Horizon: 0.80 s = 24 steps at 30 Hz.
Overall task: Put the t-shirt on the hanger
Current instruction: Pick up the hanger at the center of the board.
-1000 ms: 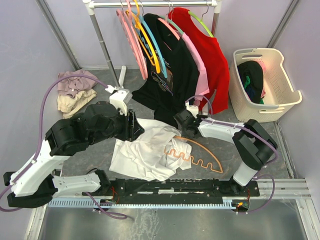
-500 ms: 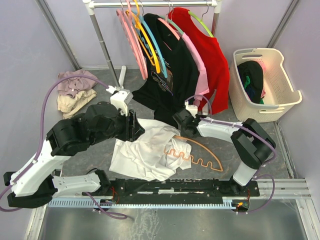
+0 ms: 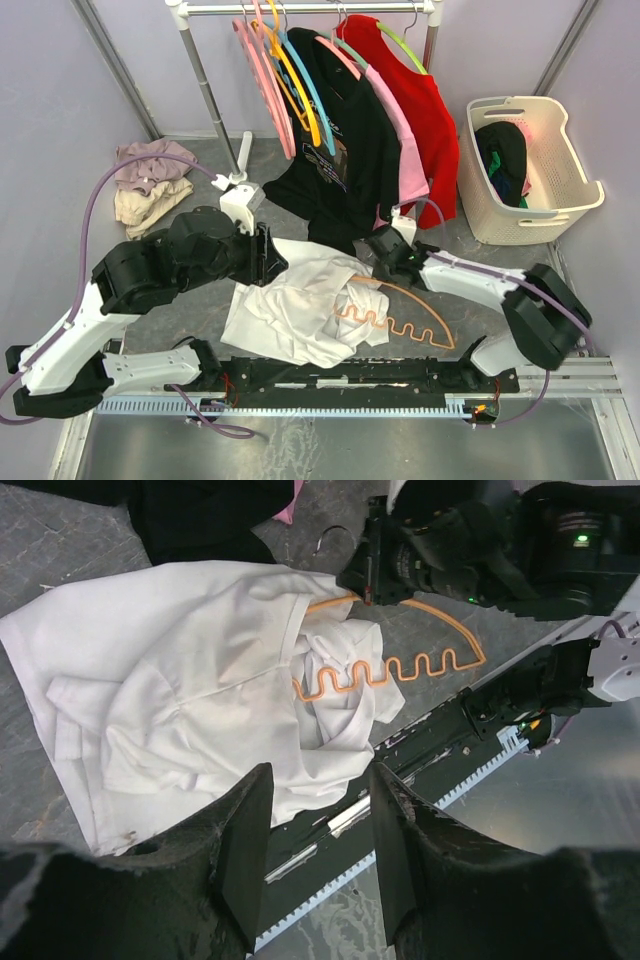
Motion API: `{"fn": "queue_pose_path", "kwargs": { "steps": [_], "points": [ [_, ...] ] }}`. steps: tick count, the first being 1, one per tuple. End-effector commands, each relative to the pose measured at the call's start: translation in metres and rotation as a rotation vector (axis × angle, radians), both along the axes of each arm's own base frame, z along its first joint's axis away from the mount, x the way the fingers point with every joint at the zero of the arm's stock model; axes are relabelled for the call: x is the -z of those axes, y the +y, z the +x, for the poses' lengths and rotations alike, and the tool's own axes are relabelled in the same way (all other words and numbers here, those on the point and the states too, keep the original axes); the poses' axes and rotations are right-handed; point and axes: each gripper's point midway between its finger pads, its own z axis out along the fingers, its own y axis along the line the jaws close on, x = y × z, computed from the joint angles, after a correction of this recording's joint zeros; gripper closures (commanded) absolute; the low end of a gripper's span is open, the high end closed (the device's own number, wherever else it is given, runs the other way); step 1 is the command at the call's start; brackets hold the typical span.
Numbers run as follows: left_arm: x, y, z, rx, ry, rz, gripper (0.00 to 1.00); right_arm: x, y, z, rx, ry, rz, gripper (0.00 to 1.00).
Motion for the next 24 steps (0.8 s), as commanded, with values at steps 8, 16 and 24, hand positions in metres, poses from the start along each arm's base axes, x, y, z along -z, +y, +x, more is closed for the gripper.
{"fn": "queue_pose_path", "kwargs": {
  "steps": [8,16,24],
  "points": [
    [-0.012,-0.012,-0.004,0.003,0.021,-0.103,0.51,-0.056,0.003,0.007,0.109,-0.162,0.223,0.99],
    [-0.004,-0.011,-0.002,-0.014,0.037,-0.071,0.52,-0.087,-0.001,0.005,0.155,-0.230,0.334,0.99],
    [0.003,-0.024,0.006,-0.009,0.037,-0.064,0.53,-0.128,-0.003,0.005,0.179,-0.320,0.455,0.99]
  ]
}}
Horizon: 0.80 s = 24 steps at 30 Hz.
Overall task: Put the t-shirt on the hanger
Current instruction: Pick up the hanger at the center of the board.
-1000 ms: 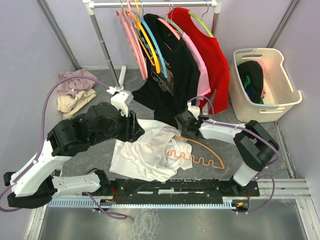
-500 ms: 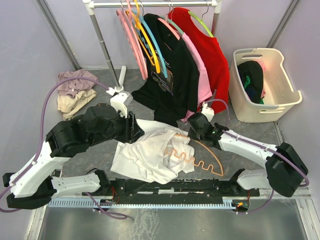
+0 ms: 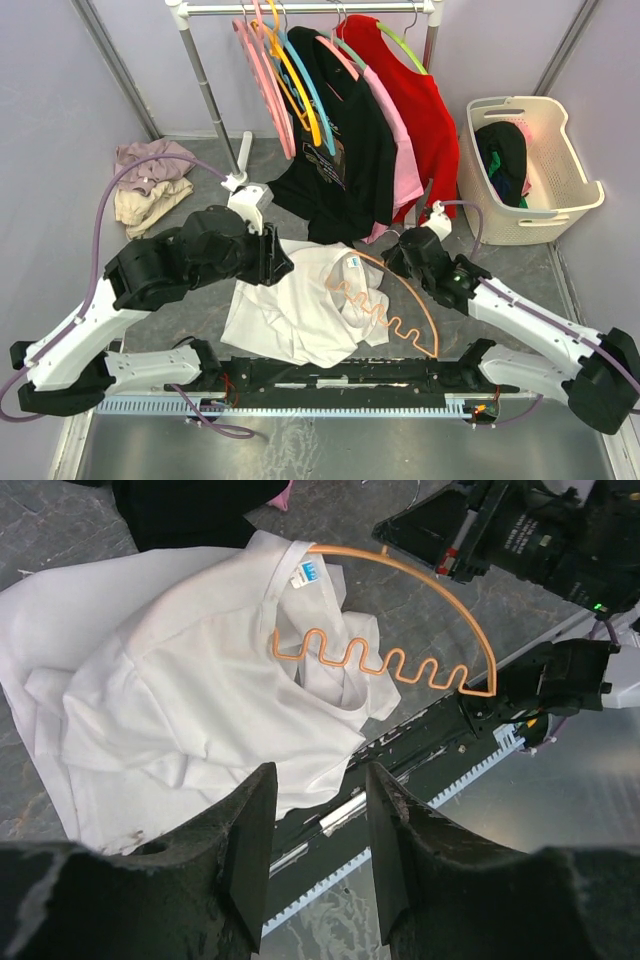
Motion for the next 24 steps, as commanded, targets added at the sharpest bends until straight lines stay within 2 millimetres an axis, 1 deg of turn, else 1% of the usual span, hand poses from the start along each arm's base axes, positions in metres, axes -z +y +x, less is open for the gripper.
{"fn": "queue_pose_path", "kwargs": {
  "steps": [1,4,6,9,11,13,16,17,21,24],
  "points": [
    [-0.005,-0.018,0.008,-0.014,-0.005,-0.057,0.53,-0.030,0.004,0.010,0.041,-0.079,0.103,0.99],
    [-0.002,-0.022,0.017,-0.030,-0.018,-0.035,0.53,-0.037,0.007,0.011,0.038,-0.111,0.144,0.99],
    [0.006,-0.026,0.021,-0.038,-0.015,-0.018,0.54,-0.039,0.007,0.011,0.035,-0.120,0.149,0.99],
    [0.030,-0.036,0.024,-0.040,0.013,-0.008,0.54,-0.037,0.006,0.010,0.024,-0.129,0.140,0.99],
    [0.053,-0.043,0.023,-0.033,0.052,-0.006,0.54,-0.033,0.007,0.010,0.010,-0.137,0.132,0.99],
    [0.079,-0.046,0.021,-0.044,0.093,0.015,0.54,-0.028,0.008,0.010,-0.004,-0.143,0.130,0.99],
    [0.108,-0.049,0.016,-0.057,0.130,0.009,0.54,-0.025,0.011,0.010,-0.019,-0.157,0.144,0.99],
    [0.115,-0.052,0.015,-0.058,0.137,-0.007,0.54,-0.025,0.012,0.010,-0.022,-0.161,0.149,0.99],
    [0.130,-0.065,0.012,-0.056,0.145,-0.077,0.53,-0.030,0.014,0.010,-0.031,-0.179,0.172,0.99],
    [0.145,-0.070,0.013,-0.075,0.159,-0.096,0.52,-0.036,0.019,0.012,-0.043,-0.181,0.185,0.99]
  ]
}}
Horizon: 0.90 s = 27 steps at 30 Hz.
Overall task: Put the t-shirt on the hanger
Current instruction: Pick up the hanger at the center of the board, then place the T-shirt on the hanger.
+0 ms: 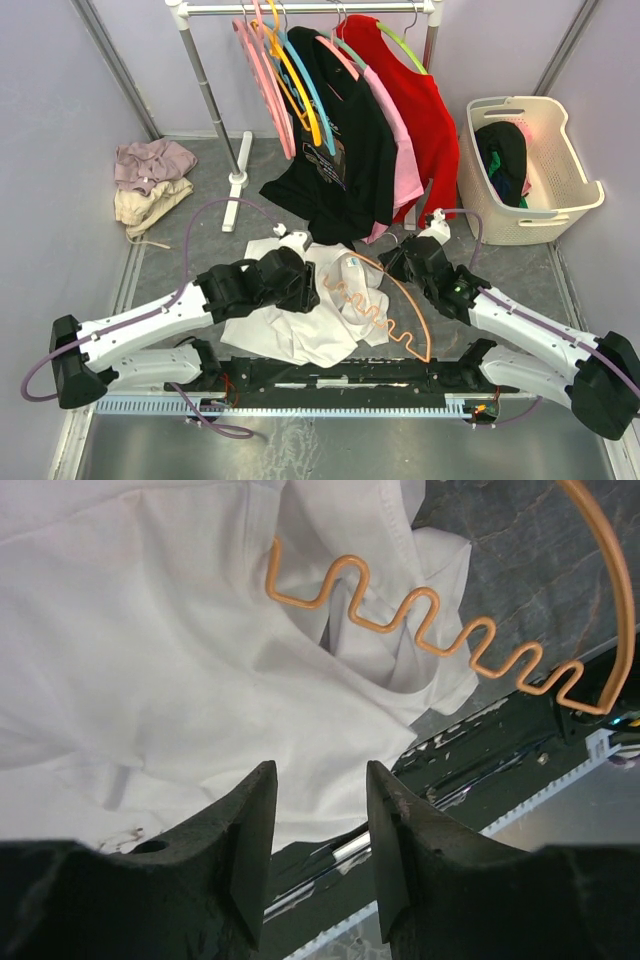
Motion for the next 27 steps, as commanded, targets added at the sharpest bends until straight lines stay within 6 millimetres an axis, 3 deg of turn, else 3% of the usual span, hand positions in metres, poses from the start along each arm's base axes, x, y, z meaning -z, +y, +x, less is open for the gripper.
{"fn": "queue_pose_path", "kwargs": {
  "steps": [1,4,14,27],
  "points": [
    [-0.017,-0.033,0.010,-0.058,-0.030,-0.210,0.52,-0.045,0.016,0.014,-0.018,-0.109,0.111,0.99],
    [-0.004,-0.036,0.014,-0.087,-0.028,-0.205,0.52,-0.046,0.019,0.014,-0.025,-0.102,0.121,0.99],
    [0.048,-0.015,0.027,-0.200,-0.039,-0.015,0.52,-0.052,0.016,0.013,-0.031,-0.105,0.133,0.99],
    [0.074,-0.027,0.041,-0.221,-0.052,0.027,0.51,-0.051,0.013,0.012,-0.034,-0.102,0.141,0.99]
  ]
}}
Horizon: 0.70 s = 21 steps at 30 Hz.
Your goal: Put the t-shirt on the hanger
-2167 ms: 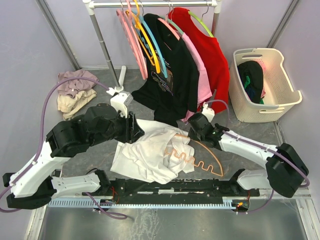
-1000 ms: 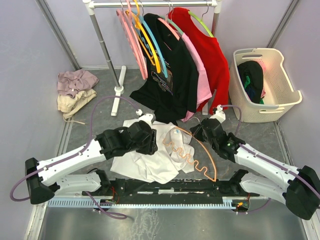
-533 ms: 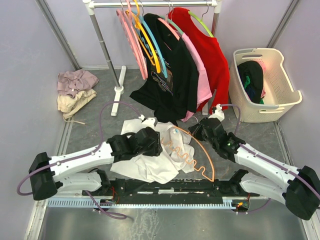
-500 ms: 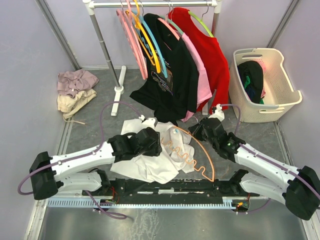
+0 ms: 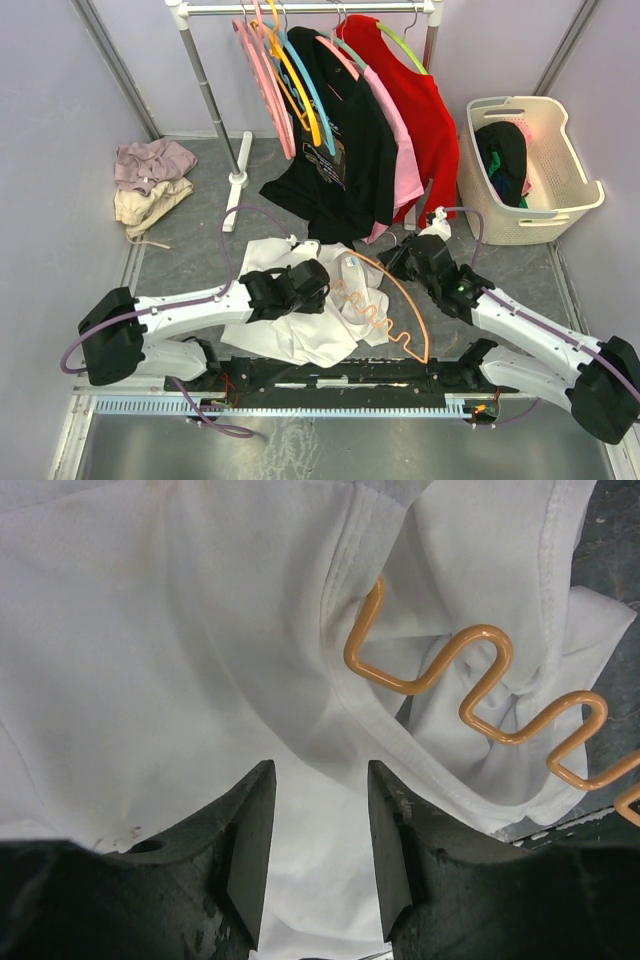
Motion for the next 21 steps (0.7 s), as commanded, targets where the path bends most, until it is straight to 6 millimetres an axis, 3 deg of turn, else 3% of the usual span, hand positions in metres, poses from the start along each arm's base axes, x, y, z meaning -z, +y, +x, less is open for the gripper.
{"fn": "queue_pose_path", "kwargs": {
  "steps": [1,4,7,12,16,21],
  "points": [
    [-0.008,-0.014,0.015,-0.056,-0.055,-0.053,0.51,-0.043,0.008,0.012,0.003,-0.099,0.090,0.99],
    [-0.003,-0.013,0.017,-0.060,-0.054,-0.023,0.51,-0.043,0.007,0.011,0.002,-0.100,0.091,0.99],
    [-0.002,-0.011,0.019,-0.070,-0.060,-0.014,0.60,-0.043,0.006,0.011,0.002,-0.100,0.090,0.99],
    [-0.002,-0.005,0.021,-0.087,-0.070,0.009,0.96,-0.043,0.006,0.011,-0.001,-0.102,0.093,0.99],
    [-0.019,-0.003,0.020,-0.086,-0.084,-0.014,0.97,-0.041,0.006,0.011,-0.004,-0.102,0.086,0.99],
    [-0.057,0.006,0.018,-0.088,-0.119,-0.051,0.97,-0.039,0.004,0.010,-0.013,-0.110,0.060,0.99]
  ]
}}
